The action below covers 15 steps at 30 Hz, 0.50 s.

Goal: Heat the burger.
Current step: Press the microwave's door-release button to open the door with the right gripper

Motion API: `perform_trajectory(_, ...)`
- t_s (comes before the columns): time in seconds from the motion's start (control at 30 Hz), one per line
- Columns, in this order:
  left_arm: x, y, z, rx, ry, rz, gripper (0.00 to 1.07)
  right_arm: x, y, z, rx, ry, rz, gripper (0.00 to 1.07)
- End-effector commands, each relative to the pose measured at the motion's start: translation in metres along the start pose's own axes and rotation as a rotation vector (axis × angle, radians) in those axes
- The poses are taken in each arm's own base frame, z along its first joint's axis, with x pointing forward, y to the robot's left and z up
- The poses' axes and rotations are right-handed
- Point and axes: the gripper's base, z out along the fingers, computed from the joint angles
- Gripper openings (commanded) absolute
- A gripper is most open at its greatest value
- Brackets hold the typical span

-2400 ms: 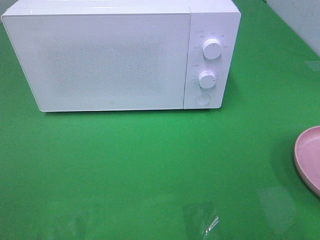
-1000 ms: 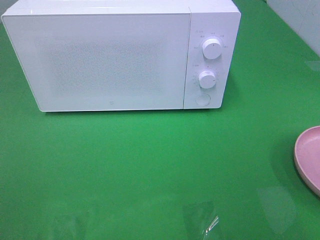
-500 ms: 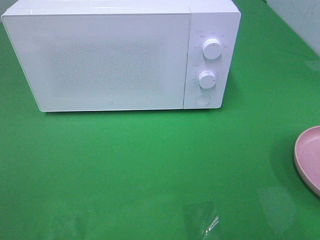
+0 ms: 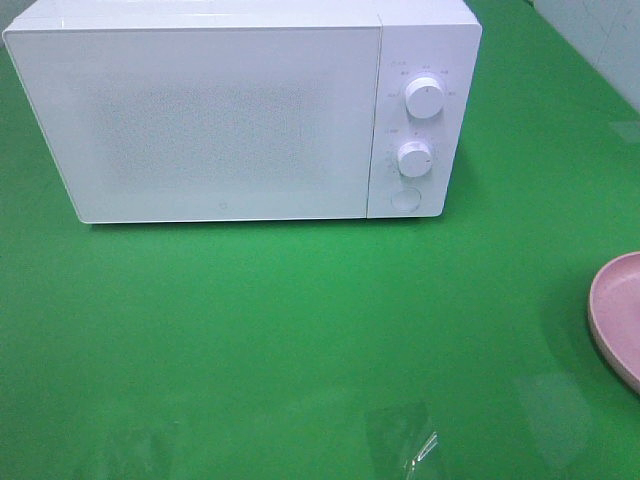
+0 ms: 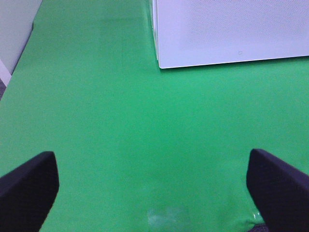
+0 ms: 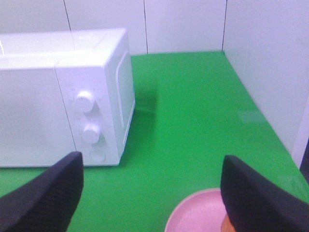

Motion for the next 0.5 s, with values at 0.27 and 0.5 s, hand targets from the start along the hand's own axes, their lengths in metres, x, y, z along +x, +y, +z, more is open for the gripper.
perform_trajectory(0.27, 0.000, 0.000, -0.002, -0.003, -0.032, 0.002, 0.98, -0.024, 0.001, 0.022, 0.004, -0.136, -0.032, 0.75)
perform_trajectory(0.5, 0.000, 0.000, -0.002, -0.003, -0.032, 0.002, 0.98, -0.034, 0.003, 0.064, 0.003, -0.121, -0.060, 0.75)
